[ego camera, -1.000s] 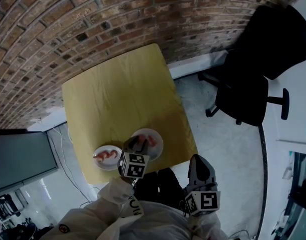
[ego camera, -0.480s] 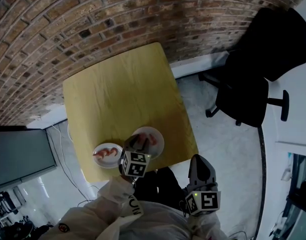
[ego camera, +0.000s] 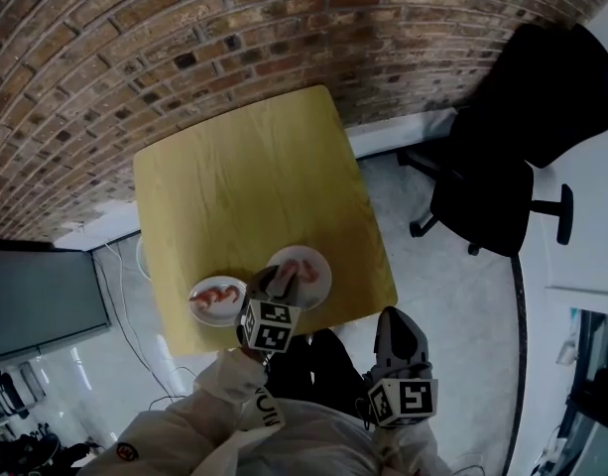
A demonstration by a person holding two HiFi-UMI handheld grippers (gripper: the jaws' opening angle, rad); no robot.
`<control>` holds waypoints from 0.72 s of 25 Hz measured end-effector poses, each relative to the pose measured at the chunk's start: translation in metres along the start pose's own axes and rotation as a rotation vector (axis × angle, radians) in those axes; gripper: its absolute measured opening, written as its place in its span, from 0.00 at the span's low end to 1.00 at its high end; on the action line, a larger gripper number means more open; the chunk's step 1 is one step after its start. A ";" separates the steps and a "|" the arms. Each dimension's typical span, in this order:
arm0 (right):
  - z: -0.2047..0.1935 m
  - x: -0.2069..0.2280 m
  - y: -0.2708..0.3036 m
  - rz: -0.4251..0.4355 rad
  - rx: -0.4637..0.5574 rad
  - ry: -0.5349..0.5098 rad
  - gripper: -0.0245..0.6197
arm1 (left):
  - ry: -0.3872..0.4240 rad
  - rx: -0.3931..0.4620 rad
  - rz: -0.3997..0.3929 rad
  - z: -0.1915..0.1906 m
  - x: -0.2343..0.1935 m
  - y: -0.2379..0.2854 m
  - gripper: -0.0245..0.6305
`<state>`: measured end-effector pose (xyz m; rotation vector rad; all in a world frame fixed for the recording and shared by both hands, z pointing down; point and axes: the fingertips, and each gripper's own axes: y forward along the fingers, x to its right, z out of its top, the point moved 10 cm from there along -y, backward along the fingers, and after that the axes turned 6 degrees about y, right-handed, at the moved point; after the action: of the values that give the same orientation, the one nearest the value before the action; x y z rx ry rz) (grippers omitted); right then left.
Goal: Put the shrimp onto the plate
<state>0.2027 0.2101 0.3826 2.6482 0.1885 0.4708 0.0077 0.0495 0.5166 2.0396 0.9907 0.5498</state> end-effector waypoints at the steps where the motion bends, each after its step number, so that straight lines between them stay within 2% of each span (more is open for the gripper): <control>1: -0.001 -0.002 -0.001 0.005 0.001 -0.002 0.07 | -0.006 0.004 0.003 -0.002 -0.001 -0.003 0.28; 6: -0.005 -0.019 -0.003 0.038 0.005 -0.016 0.07 | -0.040 0.019 0.031 -0.021 -0.009 -0.026 0.28; 18: -0.013 -0.092 0.013 0.221 -0.011 -0.085 0.07 | -0.168 0.035 0.157 -0.075 -0.049 -0.092 0.28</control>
<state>0.1131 0.1848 0.3722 2.6847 -0.1340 0.4256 -0.1131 0.0808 0.4853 2.1677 0.7503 0.4369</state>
